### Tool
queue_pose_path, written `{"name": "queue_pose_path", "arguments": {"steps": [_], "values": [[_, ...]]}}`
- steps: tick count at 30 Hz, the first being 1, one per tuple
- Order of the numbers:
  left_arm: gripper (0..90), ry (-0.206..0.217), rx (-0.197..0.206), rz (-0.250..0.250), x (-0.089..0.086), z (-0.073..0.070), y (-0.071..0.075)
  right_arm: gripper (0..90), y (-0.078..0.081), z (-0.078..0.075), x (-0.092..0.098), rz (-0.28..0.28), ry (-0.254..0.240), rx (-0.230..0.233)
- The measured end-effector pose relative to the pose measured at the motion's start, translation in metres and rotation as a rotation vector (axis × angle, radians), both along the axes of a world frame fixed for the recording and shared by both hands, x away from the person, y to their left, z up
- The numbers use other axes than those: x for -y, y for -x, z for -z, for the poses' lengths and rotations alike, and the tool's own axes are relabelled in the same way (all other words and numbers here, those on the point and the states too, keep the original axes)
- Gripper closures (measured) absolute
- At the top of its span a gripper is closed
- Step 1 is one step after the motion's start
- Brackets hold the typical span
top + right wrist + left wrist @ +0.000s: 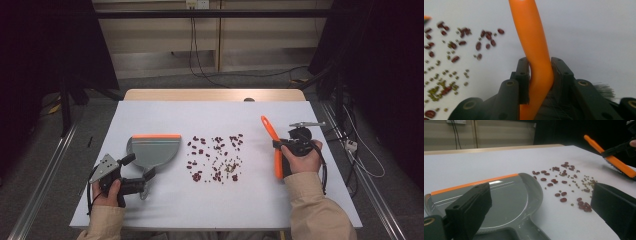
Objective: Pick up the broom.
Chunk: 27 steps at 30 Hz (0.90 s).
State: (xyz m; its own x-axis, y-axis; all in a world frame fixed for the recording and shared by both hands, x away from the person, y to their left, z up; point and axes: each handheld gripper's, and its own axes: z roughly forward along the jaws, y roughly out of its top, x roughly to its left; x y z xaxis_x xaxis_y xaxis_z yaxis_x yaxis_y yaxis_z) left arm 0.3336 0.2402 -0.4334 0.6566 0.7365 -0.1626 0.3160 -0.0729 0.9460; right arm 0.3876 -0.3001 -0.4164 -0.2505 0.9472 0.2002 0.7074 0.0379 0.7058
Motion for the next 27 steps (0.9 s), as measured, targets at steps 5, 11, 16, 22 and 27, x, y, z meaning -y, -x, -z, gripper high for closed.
{"name": "queue_pose_path", "arguments": {"steps": [5,11,16,22,27], "values": [[3.4,-0.004,0.0,0.002,0.001,0.0,-0.001,70.4,0.008,-0.008,0.002,0.0,-0.026,0.077],[3.4,-0.02,0.026,0.017,0.008,-0.007,-0.001,70.6,0.015,-0.015,0.002,-0.002,-0.043,0.163],[3.4,-0.016,0.051,0.042,0.017,-0.016,-0.001,70.9,0.02,-0.025,0.006,0.002,-0.1,0.235],[3.0,-0.01,0.061,0.065,0.033,-0.03,-0.007,71.1,0.021,-0.036,0.006,0.012,-0.148,0.294],[2.8,0.003,0.069,0.091,0.045,-0.038,-0.011,71.1,0.019,-0.046,-0.004,-0.01,-0.143,0.316]]}}
